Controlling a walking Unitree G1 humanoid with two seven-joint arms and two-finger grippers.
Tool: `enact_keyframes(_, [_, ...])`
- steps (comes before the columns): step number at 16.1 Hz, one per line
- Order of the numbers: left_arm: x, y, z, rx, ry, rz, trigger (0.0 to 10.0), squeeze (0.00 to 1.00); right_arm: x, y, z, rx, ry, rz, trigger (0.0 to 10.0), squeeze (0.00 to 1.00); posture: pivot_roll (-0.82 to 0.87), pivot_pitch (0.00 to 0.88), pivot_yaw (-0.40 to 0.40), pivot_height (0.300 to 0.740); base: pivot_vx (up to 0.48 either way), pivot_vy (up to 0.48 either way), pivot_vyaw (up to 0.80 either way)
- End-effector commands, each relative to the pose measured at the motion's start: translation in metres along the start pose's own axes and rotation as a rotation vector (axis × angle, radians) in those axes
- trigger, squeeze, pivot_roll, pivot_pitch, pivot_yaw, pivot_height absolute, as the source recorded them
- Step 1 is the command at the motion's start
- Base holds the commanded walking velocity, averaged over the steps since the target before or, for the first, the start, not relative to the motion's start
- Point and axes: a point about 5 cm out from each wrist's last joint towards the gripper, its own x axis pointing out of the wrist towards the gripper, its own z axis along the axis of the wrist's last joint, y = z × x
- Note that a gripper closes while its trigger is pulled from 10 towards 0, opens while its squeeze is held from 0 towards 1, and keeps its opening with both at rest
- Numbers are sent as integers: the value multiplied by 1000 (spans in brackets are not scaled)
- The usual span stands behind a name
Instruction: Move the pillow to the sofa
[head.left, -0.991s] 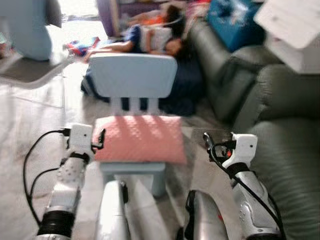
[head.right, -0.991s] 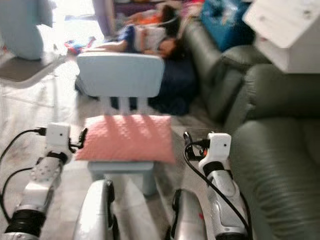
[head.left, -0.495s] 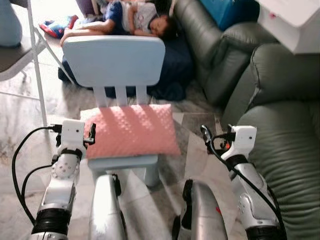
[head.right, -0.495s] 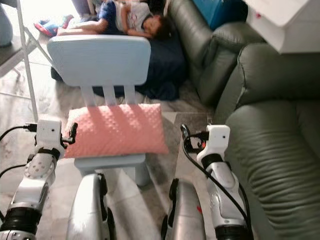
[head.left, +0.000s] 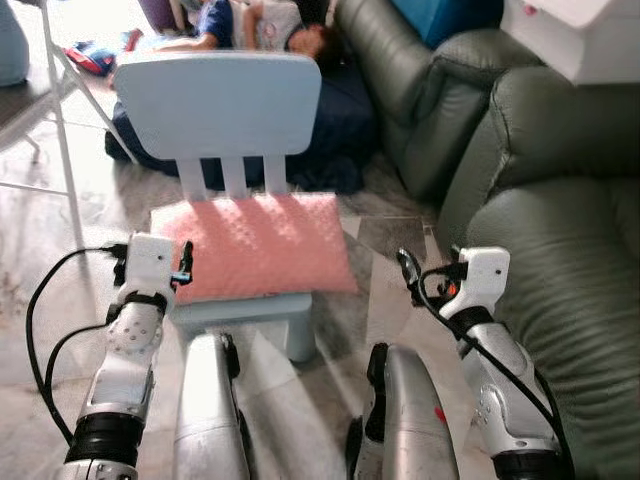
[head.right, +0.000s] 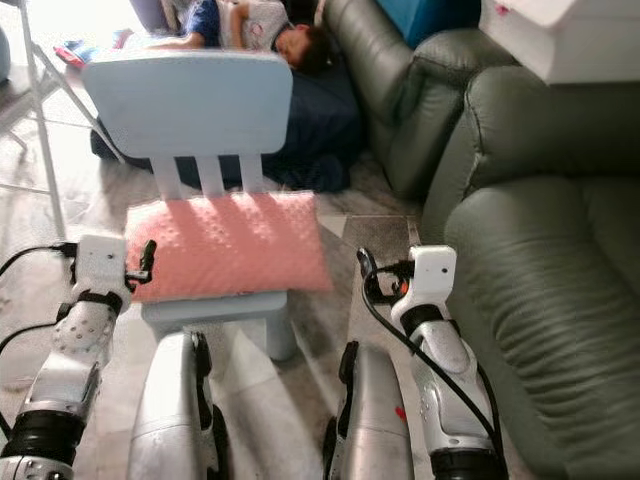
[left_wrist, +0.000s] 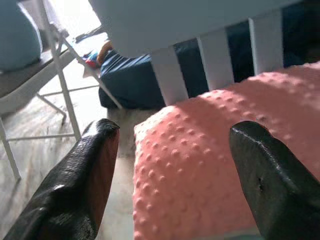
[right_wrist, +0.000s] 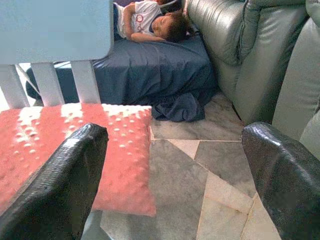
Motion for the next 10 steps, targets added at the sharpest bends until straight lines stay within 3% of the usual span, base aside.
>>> enact_keyframes(1, [-1,-6,8,13,-33,-7,10000,0,1,4,4,-23,-1,41,10000,0,-38,144,-55,507,0,0,594])
enact_keyframes(8, [-3,-2,4,14,-12,-5,10000,0,3,4,6,15,4,18,10000,0,-36,156,-54,507,0,0,577])
enact_keyframes(10, [-3,-3,6,-3,-19,-39,10000,0,3,-1,5,50,9,-12,10000,0,-39,158,-51,507,0,0,0])
